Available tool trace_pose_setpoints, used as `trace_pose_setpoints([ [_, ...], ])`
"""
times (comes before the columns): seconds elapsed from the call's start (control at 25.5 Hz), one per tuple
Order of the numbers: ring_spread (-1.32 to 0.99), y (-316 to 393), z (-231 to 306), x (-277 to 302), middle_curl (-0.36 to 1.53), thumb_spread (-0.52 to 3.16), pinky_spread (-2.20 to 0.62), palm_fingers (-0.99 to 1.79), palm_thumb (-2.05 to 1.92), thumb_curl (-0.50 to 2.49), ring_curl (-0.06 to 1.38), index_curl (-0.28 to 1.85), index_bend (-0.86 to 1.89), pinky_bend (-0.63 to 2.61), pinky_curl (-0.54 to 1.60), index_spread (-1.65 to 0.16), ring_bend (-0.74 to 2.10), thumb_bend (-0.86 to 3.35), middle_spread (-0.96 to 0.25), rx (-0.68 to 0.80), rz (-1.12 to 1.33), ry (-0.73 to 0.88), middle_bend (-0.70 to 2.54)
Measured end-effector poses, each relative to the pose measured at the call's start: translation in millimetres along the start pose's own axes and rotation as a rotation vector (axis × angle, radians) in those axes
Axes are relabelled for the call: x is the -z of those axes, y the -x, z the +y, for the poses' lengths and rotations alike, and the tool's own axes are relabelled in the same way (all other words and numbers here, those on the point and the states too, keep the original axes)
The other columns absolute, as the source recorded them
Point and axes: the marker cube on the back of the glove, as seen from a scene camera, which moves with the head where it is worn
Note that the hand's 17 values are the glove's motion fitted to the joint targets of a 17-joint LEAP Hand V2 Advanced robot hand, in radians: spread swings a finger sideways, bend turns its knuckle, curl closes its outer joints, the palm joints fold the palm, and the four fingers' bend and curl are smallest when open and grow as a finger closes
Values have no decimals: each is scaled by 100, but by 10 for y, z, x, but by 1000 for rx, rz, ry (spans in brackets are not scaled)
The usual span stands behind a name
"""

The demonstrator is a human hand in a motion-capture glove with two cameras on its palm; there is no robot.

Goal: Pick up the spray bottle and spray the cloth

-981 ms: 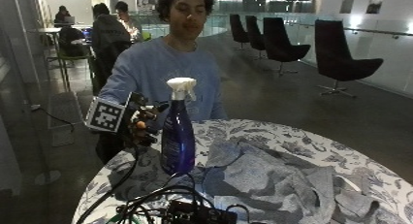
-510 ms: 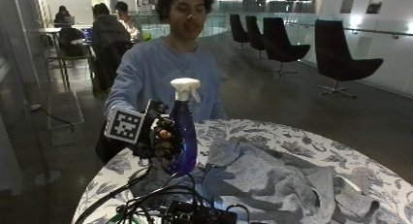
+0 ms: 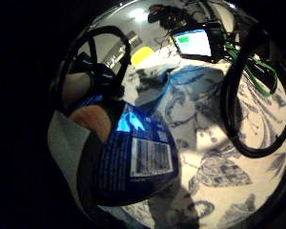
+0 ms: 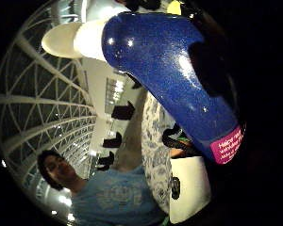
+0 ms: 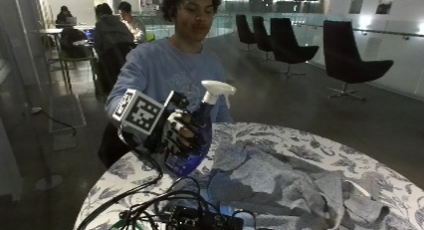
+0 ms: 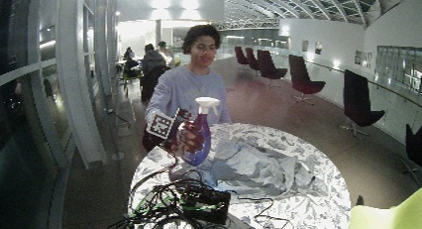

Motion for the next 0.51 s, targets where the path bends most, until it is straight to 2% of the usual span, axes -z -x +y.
trace_pose_setpoints([
  [0.2, 4, 109, -189, 33, 38, 85, 23, 79, 96, 49, 36, 14, 7, 51, 36, -34, 64, 2, -2, -116, 226, 273, 34],
  [0.51, 4, 146, -378, 6, 39, 83, 22, 81, 97, 54, 36, 13, 4, 51, 36, -34, 66, -1, -1, -221, 379, 404, 34],
])
